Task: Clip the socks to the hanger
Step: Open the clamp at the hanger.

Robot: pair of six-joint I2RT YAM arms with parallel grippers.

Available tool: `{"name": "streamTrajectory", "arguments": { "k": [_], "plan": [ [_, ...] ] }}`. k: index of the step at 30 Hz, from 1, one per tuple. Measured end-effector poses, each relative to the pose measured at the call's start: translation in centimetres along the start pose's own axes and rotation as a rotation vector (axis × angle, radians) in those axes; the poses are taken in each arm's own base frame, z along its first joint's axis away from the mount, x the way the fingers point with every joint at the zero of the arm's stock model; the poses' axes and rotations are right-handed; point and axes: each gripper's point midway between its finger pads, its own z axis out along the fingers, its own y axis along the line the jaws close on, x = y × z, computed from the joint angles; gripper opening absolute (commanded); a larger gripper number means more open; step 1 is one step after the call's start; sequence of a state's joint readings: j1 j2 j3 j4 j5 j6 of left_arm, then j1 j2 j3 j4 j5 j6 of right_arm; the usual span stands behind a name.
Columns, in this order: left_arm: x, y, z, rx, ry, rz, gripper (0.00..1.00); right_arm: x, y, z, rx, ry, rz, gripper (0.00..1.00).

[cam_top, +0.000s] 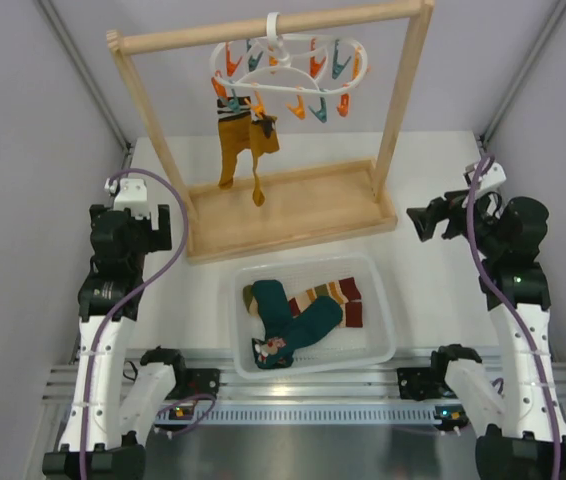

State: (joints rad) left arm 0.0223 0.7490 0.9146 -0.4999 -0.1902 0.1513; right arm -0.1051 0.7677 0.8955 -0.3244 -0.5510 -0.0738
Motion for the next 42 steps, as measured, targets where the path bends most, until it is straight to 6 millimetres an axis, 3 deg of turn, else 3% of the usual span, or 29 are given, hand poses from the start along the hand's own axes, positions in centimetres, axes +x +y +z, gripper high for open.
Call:
{"name": "streamTrajectory", "arguments": {
  "k": [5, 12, 16, 20, 25, 30, 39, 42],
  "plan": [
    [-1.2, -1.4, -0.5, 0.090, -0.040, -0.008, 0.98, -2.0, 2.0, 1.9, -0.091, -0.072, -0.016, 0.98],
    [-5.4, -7.0, -4.7, 0.445, -0.236, -0.063, 0.98, -3.1, 10.9, 7.4, -0.380, -0.064, -0.082, 0.88],
    [-8.2, -9.4, -6.8, 0.614, -0.335, -0.116, 0.96, -6.9, 13.8, 11.2, -0.432, -0.142, -0.123, 0.76],
    [-9.5, -11.1, -6.6, 0.726, -0.325, -0.170, 0.96, -11.1, 15.4, 14.6, -0.417, -0.250, -0.145, 0.68],
    [-9.7, -12.8, -5.2, 0.817, -0.282, -0.227, 0.96, -13.6, 16.5, 17.6, -0.404, -0.331, -0.162, 0.68],
    [-10.3, -13.8, -5.2, 0.870, -0.286, -0.237, 0.96, -13.3, 15.9, 19.3, -0.359, -0.342, -0.181, 0.68],
    [-12.7, -16.2, -6.7, 0.975, -0.348, -0.201, 0.94, -15.1, 14.7, 19.5, -0.283, -0.415, -0.219, 0.61],
    [-13.3, -17.4, -6.9, 1.015, -0.346, -0.196, 0.93, -15.4, 14.7, 19.3, -0.282, -0.429, -0.240, 0.54]
  ]
}}
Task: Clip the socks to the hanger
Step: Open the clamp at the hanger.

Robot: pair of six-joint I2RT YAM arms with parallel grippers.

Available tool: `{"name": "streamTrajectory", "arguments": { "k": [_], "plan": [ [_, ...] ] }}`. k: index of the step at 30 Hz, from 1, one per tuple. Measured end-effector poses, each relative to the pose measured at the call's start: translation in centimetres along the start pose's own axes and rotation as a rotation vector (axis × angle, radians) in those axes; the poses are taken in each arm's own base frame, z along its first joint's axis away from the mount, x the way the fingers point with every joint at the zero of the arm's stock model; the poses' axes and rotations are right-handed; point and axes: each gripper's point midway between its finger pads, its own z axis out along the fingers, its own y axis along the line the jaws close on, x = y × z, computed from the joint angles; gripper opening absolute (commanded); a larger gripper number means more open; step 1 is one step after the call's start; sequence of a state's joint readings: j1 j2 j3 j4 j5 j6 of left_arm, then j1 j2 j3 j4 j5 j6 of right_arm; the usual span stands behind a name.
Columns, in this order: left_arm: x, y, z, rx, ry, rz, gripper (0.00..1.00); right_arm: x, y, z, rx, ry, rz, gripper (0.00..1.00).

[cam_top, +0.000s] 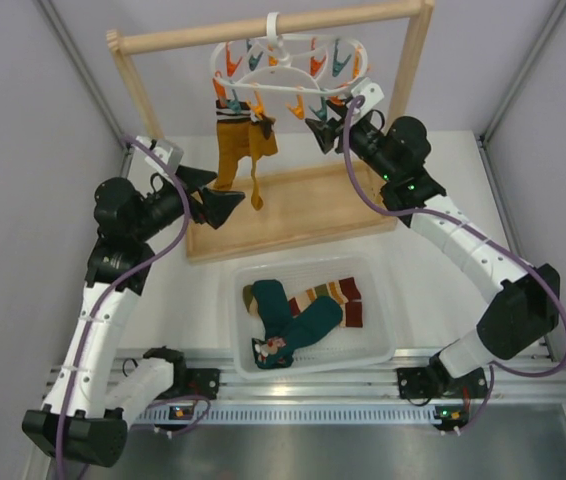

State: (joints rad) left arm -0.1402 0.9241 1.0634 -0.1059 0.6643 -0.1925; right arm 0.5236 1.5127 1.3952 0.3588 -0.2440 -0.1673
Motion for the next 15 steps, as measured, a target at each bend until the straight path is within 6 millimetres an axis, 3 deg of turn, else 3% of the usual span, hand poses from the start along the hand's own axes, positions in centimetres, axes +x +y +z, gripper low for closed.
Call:
{"name": "streamTrajectory", "arguments": {
  "k": [6, 15],
  "plan": [
    [-1.1, -1.1, 2.5, 0.036, -0.001, -0.041, 0.89, -0.5, 0.0, -0.1, -0.011, -0.011, -0.057, 0.33],
    [-5.3, -2.1, 5.7, -0.016, -0.075, -0.152, 0.81, -2.0, 1.5, -0.7, 0.000, -0.045, -0.195, 0.03]
  ]
}}
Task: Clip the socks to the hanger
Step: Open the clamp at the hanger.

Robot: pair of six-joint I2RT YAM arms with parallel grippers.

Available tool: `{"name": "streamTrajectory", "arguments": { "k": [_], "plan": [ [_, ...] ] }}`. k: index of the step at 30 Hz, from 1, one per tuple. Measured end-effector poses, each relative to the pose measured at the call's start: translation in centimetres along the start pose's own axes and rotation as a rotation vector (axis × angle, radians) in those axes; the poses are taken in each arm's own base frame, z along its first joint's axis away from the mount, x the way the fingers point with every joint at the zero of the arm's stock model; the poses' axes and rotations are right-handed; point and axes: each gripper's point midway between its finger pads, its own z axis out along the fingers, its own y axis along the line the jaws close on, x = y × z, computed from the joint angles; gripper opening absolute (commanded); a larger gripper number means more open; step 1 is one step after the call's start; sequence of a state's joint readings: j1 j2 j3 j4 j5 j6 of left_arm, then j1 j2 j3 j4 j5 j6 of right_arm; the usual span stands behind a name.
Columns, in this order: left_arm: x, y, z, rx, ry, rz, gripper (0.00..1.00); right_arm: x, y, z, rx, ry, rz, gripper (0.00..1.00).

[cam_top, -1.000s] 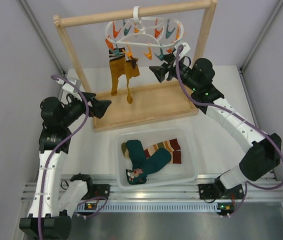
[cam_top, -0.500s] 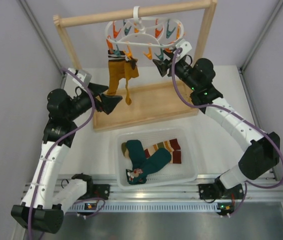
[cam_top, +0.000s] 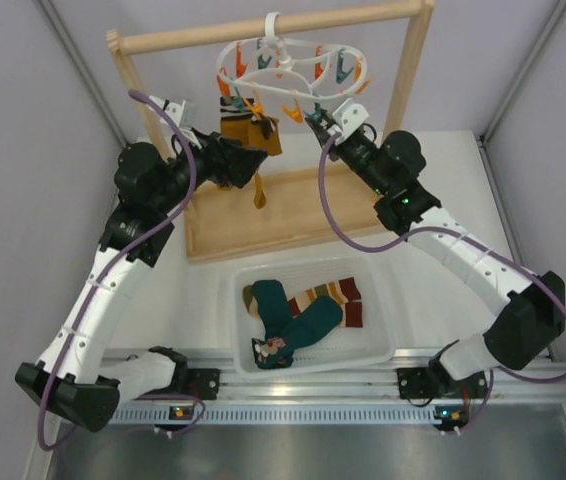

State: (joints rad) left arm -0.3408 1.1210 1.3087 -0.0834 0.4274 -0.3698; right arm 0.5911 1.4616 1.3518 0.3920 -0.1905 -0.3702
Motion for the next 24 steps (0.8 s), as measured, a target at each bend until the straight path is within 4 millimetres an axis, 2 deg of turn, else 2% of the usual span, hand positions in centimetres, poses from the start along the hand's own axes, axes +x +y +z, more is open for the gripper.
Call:
{"name": "streamTrajectory", "arguments": {
  "k": [5, 9, 11, 12, 15, 19, 24],
  "plan": [
    [-1.1, -1.0, 1.4, -0.052, -0.040, -0.076, 0.81, -0.6, 1.8, -0.1, 0.047, -0.009, -0.121, 0.00],
    [-1.1, -2.4, 2.3, -0.081, -0.044, -0.103, 0.91, -1.5, 2.6, -0.2, 0.128, -0.006, -0.225, 0.00],
    [-1.1, -3.0, 2.7, -0.095, -0.042, -0.123, 0.98, -2.2, 2.3, -0.2, 0.190, -0.013, -0.276, 0.00],
    [-1.2, -3.2, 3.0, -0.101, -0.043, -0.138, 0.98, -2.5, 2.2, -0.3, 0.219, -0.017, -0.296, 0.00],
    [-1.5, -2.5, 3.3, -0.161, -0.051, -0.190, 0.98, -2.7, 1.5, -0.5, 0.300, -0.018, -0.358, 0.00],
    [-1.8, -1.3, 3.6, -0.240, -0.063, -0.253, 0.98, -2.0, 0.9, -0.6, 0.369, -0.009, -0.431, 0.00],
    [-2.2, -1.1, 4.2, -0.239, -0.055, -0.311, 0.98, -1.7, 0.6, -0.7, 0.411, -0.020, -0.510, 0.00]
  ]
}}
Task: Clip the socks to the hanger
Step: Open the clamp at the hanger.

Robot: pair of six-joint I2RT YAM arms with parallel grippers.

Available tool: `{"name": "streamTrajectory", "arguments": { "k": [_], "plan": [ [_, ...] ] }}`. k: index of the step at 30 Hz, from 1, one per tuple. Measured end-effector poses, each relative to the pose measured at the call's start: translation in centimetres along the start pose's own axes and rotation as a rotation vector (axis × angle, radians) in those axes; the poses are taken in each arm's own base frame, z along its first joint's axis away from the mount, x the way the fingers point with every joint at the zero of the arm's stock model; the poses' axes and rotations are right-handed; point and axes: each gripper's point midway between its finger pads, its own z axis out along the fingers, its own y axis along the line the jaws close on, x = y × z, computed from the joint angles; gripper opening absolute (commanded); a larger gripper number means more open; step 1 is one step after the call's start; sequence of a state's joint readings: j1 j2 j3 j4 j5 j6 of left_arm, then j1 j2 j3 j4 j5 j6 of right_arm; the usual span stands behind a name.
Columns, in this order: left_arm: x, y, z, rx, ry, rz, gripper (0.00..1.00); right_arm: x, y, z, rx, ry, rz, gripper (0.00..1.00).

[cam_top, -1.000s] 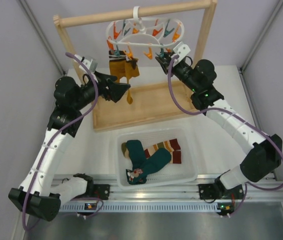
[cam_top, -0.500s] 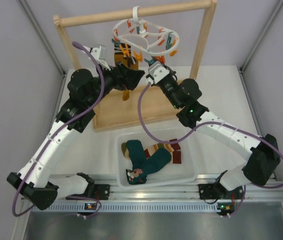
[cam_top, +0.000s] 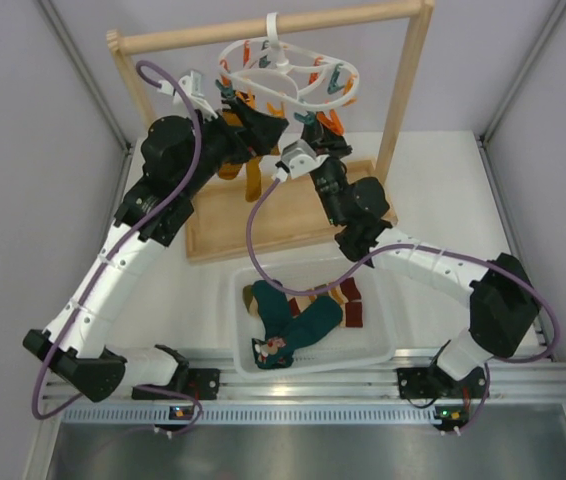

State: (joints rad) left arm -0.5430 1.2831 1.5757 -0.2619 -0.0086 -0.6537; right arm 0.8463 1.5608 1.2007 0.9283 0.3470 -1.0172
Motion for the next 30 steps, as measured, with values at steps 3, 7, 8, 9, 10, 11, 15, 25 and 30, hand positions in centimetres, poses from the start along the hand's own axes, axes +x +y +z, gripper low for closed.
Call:
{"name": "streamTrajectory", "arguments": {
  "k": [3, 7, 8, 9, 10, 11, 15, 25, 30],
  "plan": [
    [-0.5, -0.4, 0.6, 0.029, 0.037, -0.033, 0.98, -0.1, -0.3, -0.1, 0.026, -0.024, -0.039, 0.00],
    [-0.5, -0.6, 1.6, 0.063, 0.084, -0.063, 0.84, -0.2, -0.3, -0.2, 0.046, -0.046, -0.089, 0.00],
    [-0.3, -0.7, 1.8, 0.074, 0.099, -0.068, 0.79, -0.2, -0.2, -0.2, 0.050, -0.052, -0.102, 0.00],
    [0.0, -0.8, 1.9, 0.086, 0.115, -0.074, 0.73, -0.3, -0.3, -0.1, 0.055, -0.058, -0.111, 0.00],
    [0.3, -1.1, 2.0, 0.101, 0.132, -0.081, 0.73, -0.3, -0.3, -0.2, 0.060, -0.064, -0.121, 0.00],
    [0.5, -1.2, 2.0, 0.111, 0.145, -0.083, 0.74, -0.4, -0.4, -0.2, 0.068, -0.070, -0.131, 0.00],
    [1.0, -1.9, 2.0, 0.141, 0.179, -0.092, 0.74, -0.6, -0.6, -0.1, 0.082, -0.085, -0.163, 0.00],
    [0.9, -2.3, 1.9, 0.156, 0.184, -0.112, 0.73, -0.5, 0.1, 0.1, 0.095, -0.114, -0.243, 0.00],
    [0.2, -2.9, 2.2, 0.194, 0.147, -0.096, 0.70, -0.5, 0.2, 0.1, 0.095, -0.117, -0.252, 0.00]
  ]
}}
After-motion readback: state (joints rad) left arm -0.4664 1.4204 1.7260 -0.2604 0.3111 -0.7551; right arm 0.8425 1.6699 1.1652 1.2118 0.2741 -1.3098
